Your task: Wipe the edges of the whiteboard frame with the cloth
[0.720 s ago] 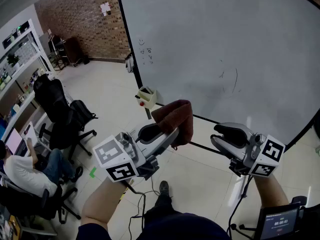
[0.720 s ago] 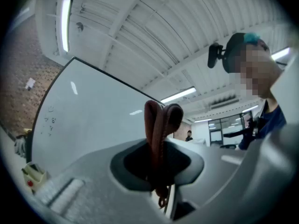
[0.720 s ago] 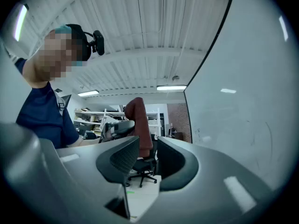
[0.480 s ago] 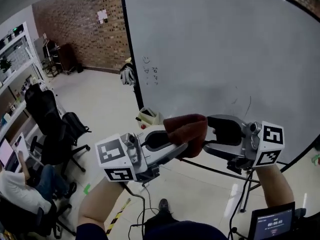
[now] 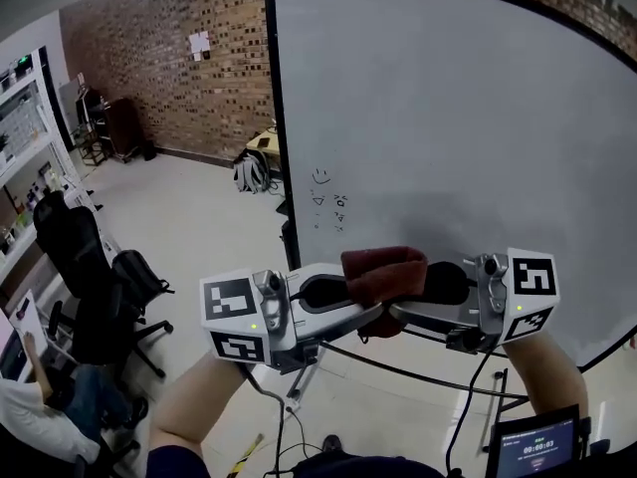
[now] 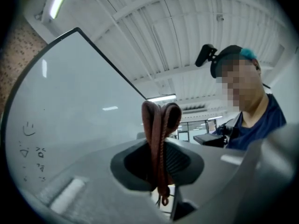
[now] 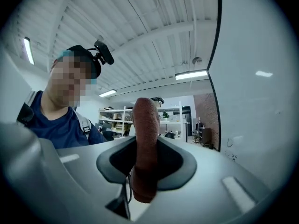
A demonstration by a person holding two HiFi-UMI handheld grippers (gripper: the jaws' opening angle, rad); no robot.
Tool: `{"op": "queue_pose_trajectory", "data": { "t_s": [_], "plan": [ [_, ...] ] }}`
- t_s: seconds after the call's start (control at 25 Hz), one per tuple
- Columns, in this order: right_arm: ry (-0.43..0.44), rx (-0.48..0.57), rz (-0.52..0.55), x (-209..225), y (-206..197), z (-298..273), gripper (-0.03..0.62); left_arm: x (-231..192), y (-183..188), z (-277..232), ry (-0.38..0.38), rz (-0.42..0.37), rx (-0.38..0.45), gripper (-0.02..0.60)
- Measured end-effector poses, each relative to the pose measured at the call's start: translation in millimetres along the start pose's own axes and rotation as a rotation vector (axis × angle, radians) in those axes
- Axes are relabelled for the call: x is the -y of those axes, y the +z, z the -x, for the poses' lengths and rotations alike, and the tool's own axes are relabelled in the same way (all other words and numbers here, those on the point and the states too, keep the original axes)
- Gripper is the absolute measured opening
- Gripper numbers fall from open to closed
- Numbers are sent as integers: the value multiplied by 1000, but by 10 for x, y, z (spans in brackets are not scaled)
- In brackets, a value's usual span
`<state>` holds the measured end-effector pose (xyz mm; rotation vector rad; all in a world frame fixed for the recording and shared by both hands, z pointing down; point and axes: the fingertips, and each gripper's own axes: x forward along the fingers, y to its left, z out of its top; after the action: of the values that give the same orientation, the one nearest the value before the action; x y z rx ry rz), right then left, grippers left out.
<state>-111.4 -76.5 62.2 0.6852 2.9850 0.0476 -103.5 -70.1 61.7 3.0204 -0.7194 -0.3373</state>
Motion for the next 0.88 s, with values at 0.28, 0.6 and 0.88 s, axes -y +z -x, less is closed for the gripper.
{"op": "queue_pose_trajectory", "data": {
  "t_s": [0.28, 0.6, 0.88],
  "plan": [
    [-16, 58, 80, 243, 382, -36, 67, -286, 385, 369, 196, -57, 138, 216],
    [-252, -118, 508, 895, 1502, -302, 67, -501, 888, 1533, 885, -478, 147, 69],
    [-337, -316, 845, 1598, 2344, -1325, 67, -591, 1392, 2022, 1084, -707, 62, 9]
  ]
}}
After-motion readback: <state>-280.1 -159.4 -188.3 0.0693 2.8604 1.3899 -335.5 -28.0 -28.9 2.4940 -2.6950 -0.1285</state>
